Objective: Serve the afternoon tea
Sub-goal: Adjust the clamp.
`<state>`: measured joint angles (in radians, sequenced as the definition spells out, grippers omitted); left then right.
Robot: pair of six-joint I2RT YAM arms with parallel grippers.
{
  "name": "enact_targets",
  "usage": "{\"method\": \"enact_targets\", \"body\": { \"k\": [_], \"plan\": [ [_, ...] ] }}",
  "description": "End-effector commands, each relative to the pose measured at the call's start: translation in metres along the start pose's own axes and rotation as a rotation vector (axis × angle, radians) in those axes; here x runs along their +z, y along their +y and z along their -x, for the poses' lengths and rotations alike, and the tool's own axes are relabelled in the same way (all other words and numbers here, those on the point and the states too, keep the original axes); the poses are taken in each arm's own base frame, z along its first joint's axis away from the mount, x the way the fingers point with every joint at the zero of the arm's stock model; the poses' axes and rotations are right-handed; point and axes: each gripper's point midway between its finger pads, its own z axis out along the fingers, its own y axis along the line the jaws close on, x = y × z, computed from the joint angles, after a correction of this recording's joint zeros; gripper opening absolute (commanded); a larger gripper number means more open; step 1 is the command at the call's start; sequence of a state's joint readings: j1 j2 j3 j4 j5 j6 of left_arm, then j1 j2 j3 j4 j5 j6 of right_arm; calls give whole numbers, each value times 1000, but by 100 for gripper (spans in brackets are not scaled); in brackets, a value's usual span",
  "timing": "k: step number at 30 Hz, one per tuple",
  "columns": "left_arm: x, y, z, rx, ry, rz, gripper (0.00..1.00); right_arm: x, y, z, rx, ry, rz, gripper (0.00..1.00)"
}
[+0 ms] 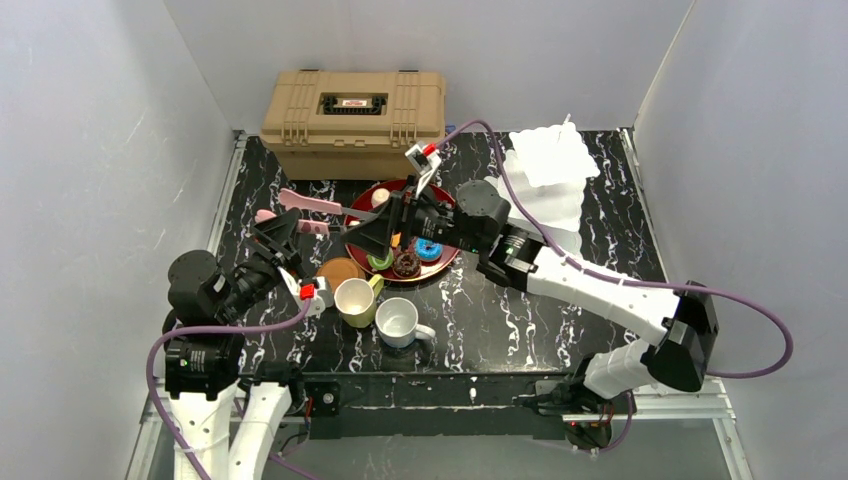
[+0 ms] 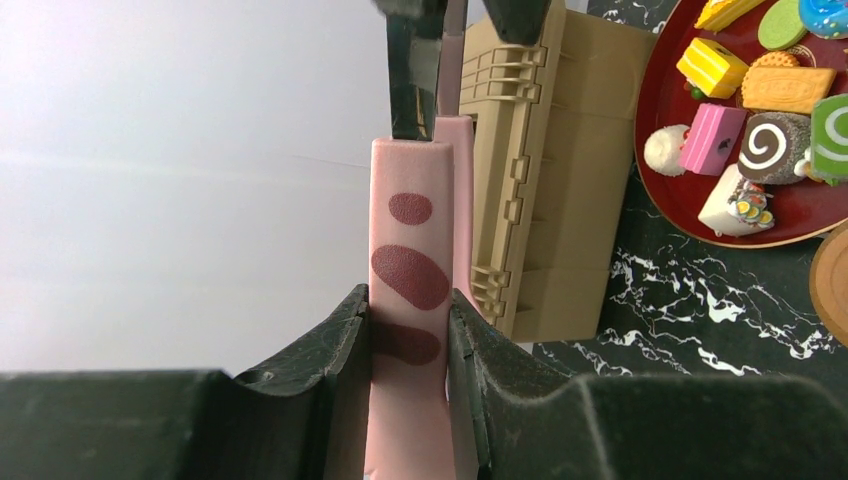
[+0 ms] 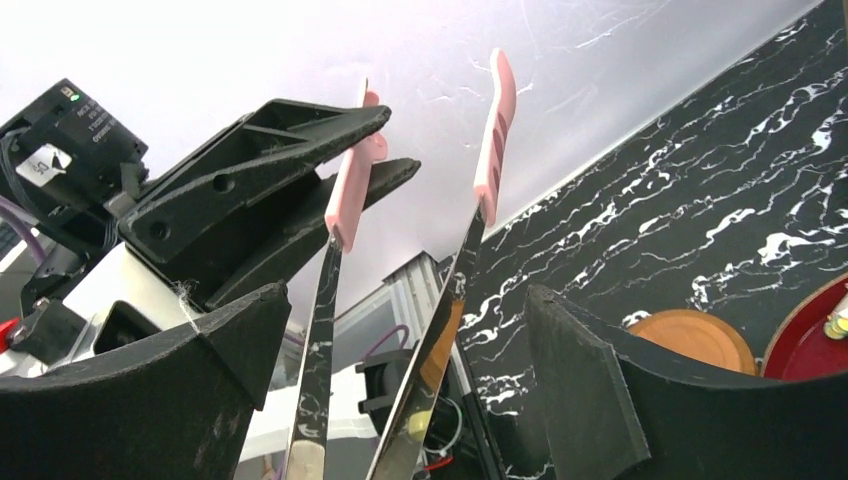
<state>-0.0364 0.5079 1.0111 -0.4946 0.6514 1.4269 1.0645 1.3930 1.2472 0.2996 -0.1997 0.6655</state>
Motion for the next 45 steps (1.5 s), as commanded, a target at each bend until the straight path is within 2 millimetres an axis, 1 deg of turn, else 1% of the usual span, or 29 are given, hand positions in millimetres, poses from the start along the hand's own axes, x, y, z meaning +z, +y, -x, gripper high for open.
{"method": "enact_targets", "body": {
  "k": [1, 5, 7, 11, 16, 21, 27, 28, 29, 30, 31, 32, 33, 36, 38, 41, 44, 45],
  "plan": [
    [-4, 8, 7, 15, -14, 16, 0, 8, 34, 40, -26, -115, 107, 94],
    [-4, 7, 7, 12, -14, 13, 0, 10, 36, 40, -29, -115, 113, 84],
    [-4, 8, 7, 12, -15, 13, 0, 9, 35, 40, -35, -123, 110, 75],
    [-3, 7, 6, 6, -13, 10, 0, 10, 38, 38, -43, -123, 118, 65],
    [-4, 8, 7, -5, -16, 5, 0, 16, 35, 31, -68, -91, 94, 59],
    [-5, 6, 10, -6, -21, -5, 0, 23, 29, 24, -122, -69, 35, 43],
    [-5, 3, 9, -9, -20, -18, 0, 24, 23, 20, -191, -77, -52, 35],
    [-5, 3, 9, -9, -19, -19, 0, 23, 20, 19, -201, -74, -73, 35],
    [-4, 2, 8, -10, -16, -20, 0, 22, 16, 18, -213, -73, -96, 44],
    [-5, 3, 7, -10, -10, -19, 0, 19, 14, 17, -218, -70, -107, 58],
    [-4, 3, 5, -14, -3, -19, 0, 15, 12, 17, -227, -74, -115, 82],
    [-4, 2, 2, -22, 9, -21, 0, 8, 11, 20, -236, -91, -123, 96],
    [-4, 2, 0, -30, 20, -24, 0, 1, 13, 25, -252, -112, -129, 98],
    [-5, -1, -4, -42, 42, -31, 0, -21, 15, 40, -272, -182, -156, 98],
    [-5, -1, -3, -42, 38, -31, 0, -28, 18, 45, -274, -203, -151, 99],
    [-5, -1, 1, -39, 19, -31, 0, -23, 25, 42, -249, -198, -107, 98],
    [-6, 1, 4, -29, 10, -29, 0, -11, 34, 38, -208, -197, -39, 98],
    [-6, 2, 3, -29, 12, -27, 0, -5, 34, 35, -195, -189, -28, 96]
  ]
}}
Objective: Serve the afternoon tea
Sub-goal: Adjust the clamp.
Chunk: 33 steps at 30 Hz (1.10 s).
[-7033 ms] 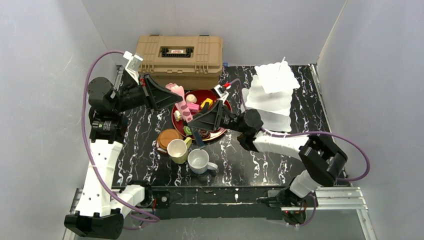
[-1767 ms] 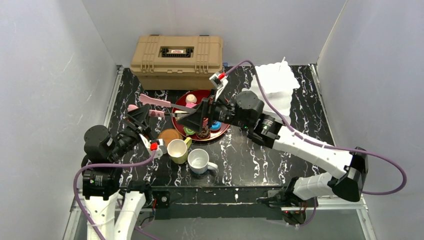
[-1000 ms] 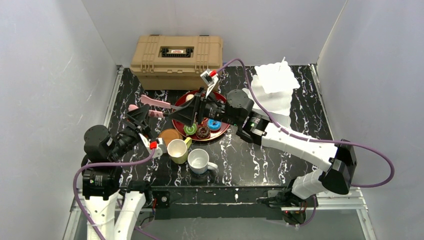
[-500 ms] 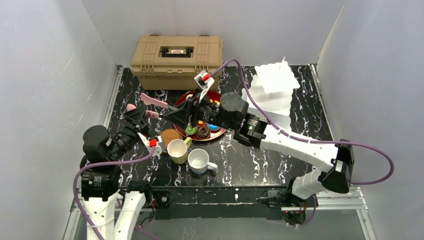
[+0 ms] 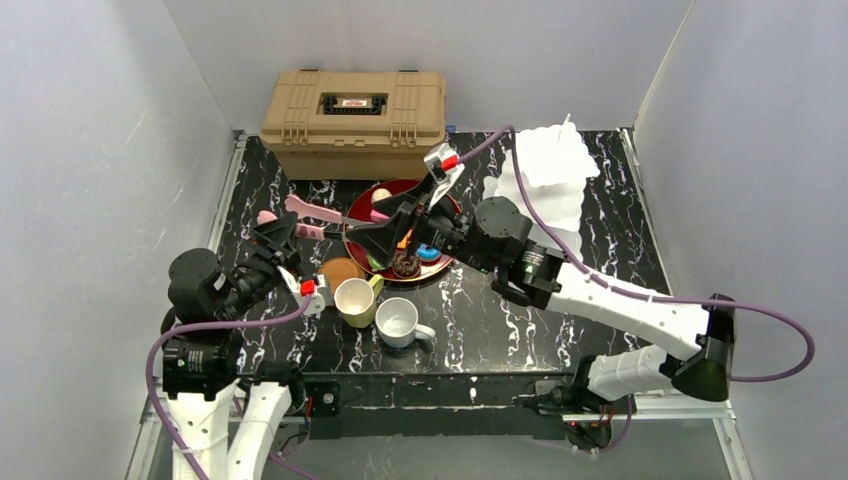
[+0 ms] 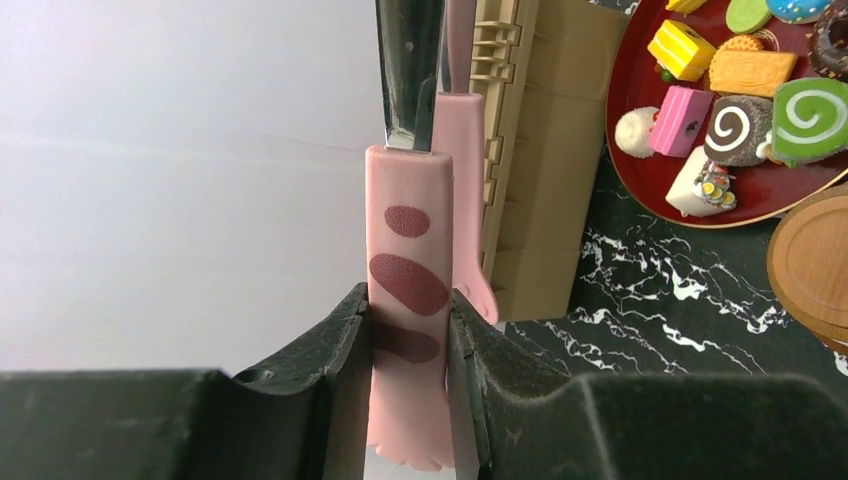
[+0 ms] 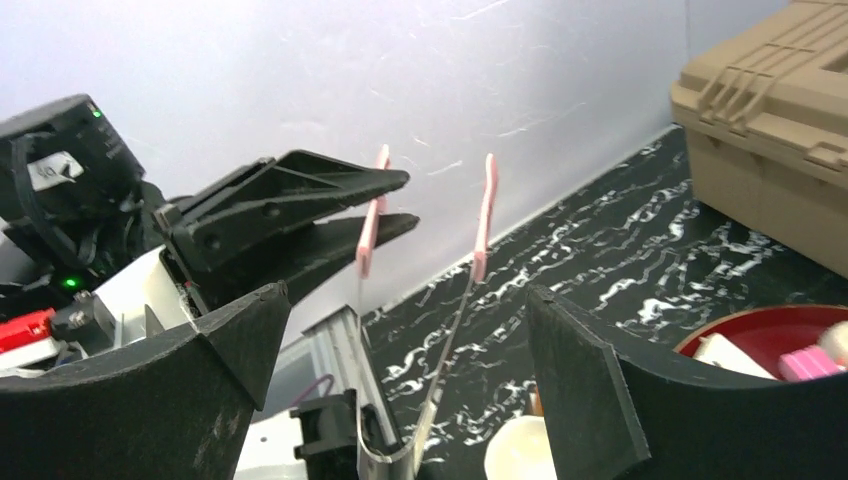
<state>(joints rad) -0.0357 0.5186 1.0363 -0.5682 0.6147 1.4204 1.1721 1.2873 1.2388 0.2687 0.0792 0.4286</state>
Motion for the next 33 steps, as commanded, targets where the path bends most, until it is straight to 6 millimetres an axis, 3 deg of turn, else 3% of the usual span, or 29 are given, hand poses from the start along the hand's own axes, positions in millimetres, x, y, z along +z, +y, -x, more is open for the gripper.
{"method": "enact_targets", "body": {
  "k": [1, 8, 13, 20, 28, 31, 33],
  "plan": [
    [-4, 11, 9, 14, -28, 17, 0, 18, 20, 10, 58, -49, 89, 93],
    [-7, 14, 2, 3, 23, 22, 0, 34, 15, -11, 93, -12, 50, 83],
    [-6, 10, -2, 15, 33, 13, 0, 29, 10, -3, 100, -94, -16, 72],
    [-4, 9, -5, 31, 44, 7, 0, 35, 26, -7, 110, -113, 8, 71],
    [-6, 7, -5, 49, 45, 8, 0, 31, 24, -7, 108, -153, -16, 51],
    [-6, 5, -4, 68, 39, 4, 0, 27, 20, -3, 97, -174, -28, 35],
    [-5, 2, -4, 80, 36, 0, 0, 23, 18, -1, 93, -187, -35, 32]
  ]
}}
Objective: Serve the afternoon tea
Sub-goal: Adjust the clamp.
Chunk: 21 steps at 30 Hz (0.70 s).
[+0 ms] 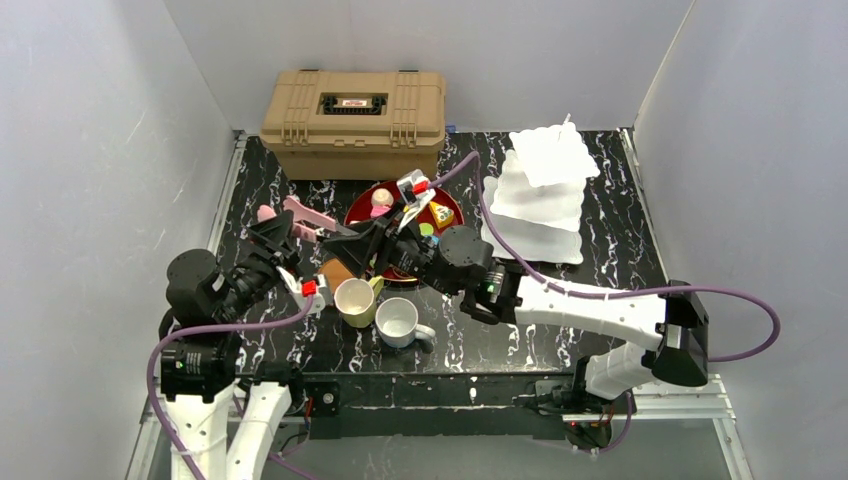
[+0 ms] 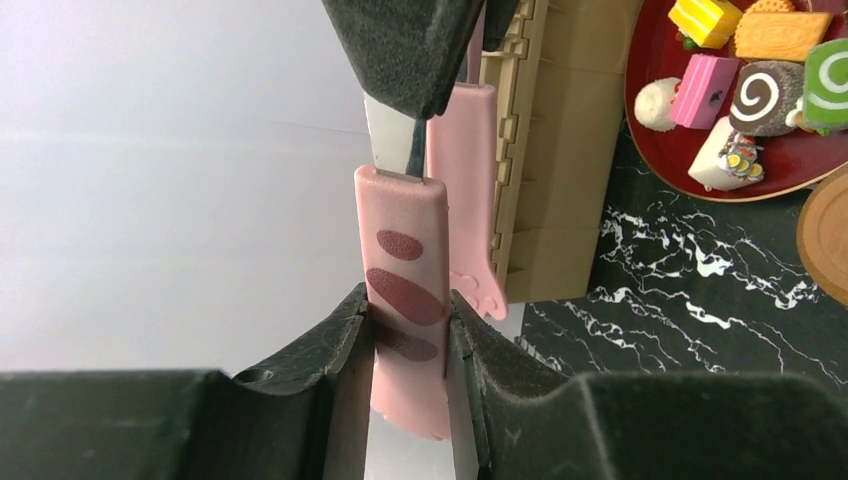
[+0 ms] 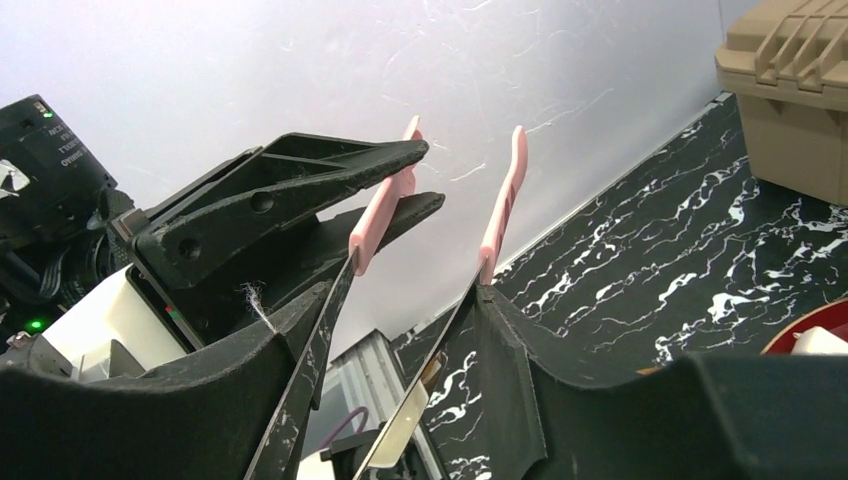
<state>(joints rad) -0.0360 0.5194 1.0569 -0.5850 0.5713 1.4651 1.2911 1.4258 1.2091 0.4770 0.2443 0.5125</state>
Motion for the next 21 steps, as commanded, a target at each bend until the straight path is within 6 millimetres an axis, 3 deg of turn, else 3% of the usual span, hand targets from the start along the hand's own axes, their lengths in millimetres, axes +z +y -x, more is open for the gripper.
{"method": "enact_targets", "body": {
  "k": [1, 5, 9, 10, 14, 21],
  "plan": [
    [0, -5, 1, 34, -8, -8, 0, -11, 4, 40, -18, -137, -6, 36],
    [1, -7, -4, 31, 16, -14, 0, -22, 3, 48, 1, -161, -10, 64],
    [0, 4, -19, 7, 92, 17, 0, -34, -3, 50, 51, -173, -34, 95],
    [0, 7, -21, 2, 104, 21, 0, -37, -7, 49, 59, -177, -48, 98],
    [-2, 11, -19, -13, 100, 32, 0, -37, -10, 46, 74, -183, -58, 99],
    [-2, 9, -18, -8, 97, 32, 0, -13, 2, 38, 73, -151, -11, 89]
  ]
}}
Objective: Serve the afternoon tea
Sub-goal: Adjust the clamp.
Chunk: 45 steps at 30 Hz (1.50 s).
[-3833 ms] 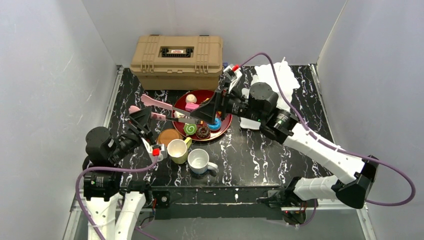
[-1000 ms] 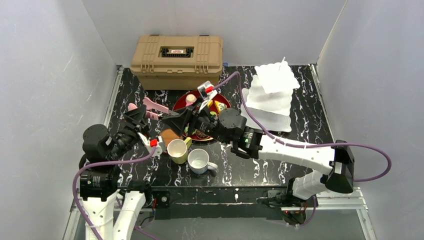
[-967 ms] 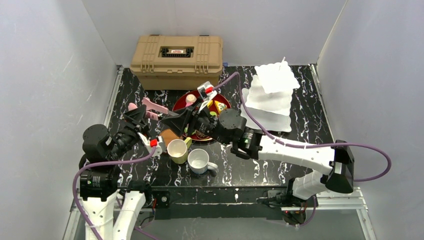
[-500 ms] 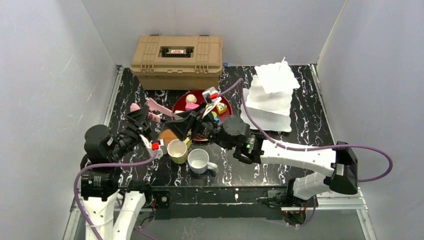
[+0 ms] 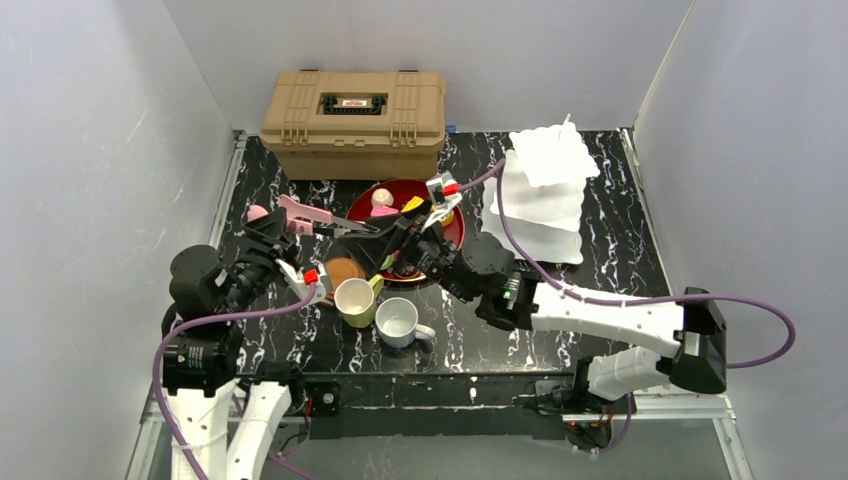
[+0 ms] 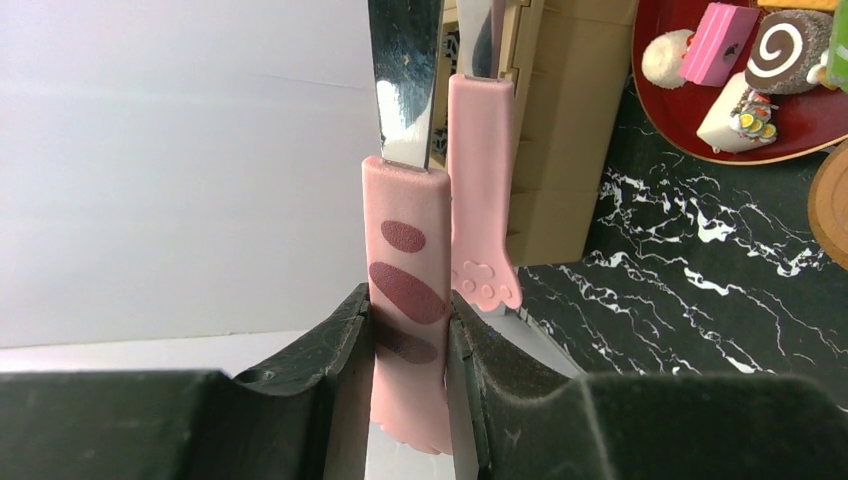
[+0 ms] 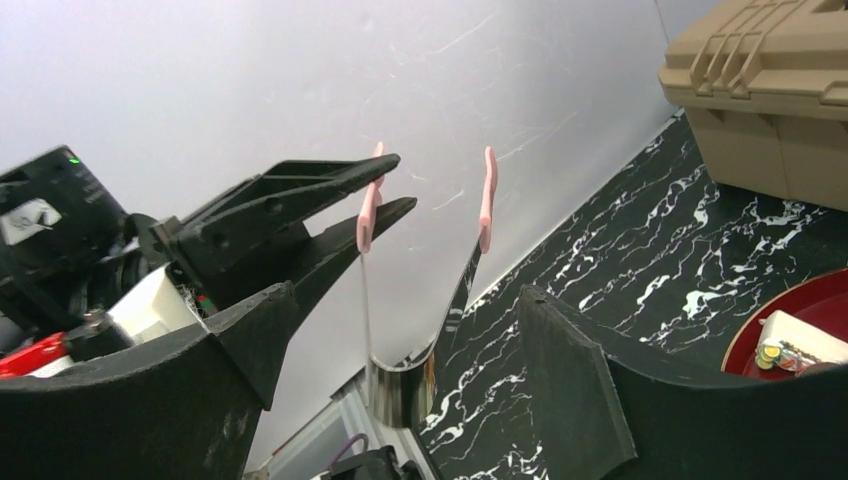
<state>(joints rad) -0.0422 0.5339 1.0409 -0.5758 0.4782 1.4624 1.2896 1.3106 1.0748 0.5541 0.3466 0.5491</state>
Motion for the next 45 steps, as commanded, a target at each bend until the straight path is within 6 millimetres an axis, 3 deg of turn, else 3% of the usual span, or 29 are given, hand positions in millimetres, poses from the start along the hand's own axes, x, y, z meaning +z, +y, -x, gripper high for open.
{"method": "enact_targets", "body": {
  "k": [1, 13, 19, 24, 29, 35, 41, 42, 45],
  "plan": [
    [-5, 14, 1, 1, 9, 42, 0, 18, 22, 16, 30, -47, 59, 87],
    [-4, 11, 5, 7, -13, 35, 0, 27, 26, 17, 54, -75, 76, 63],
    [-5, 11, 8, 9, -25, 35, 0, 33, 28, 12, 78, -72, 83, 61],
    [-6, 13, 9, 7, -30, 39, 0, 38, 27, 10, 92, -75, 78, 70],
    [-7, 12, 11, 2, -37, 36, 0, 42, 27, 9, 100, -81, 70, 69],
    [-9, 8, 17, -8, -65, 22, 0, 43, 22, 11, 92, -88, 41, 62],
    [-12, -6, 39, 8, -173, -18, 0, 42, 22, 12, 63, -89, 44, 52],
    [-12, -8, 41, 19, -184, -21, 1, 40, 22, 14, 59, -89, 47, 51],
    [-9, -14, 41, 38, -195, -32, 17, 32, 18, 15, 44, -87, 39, 50]
  ]
}}
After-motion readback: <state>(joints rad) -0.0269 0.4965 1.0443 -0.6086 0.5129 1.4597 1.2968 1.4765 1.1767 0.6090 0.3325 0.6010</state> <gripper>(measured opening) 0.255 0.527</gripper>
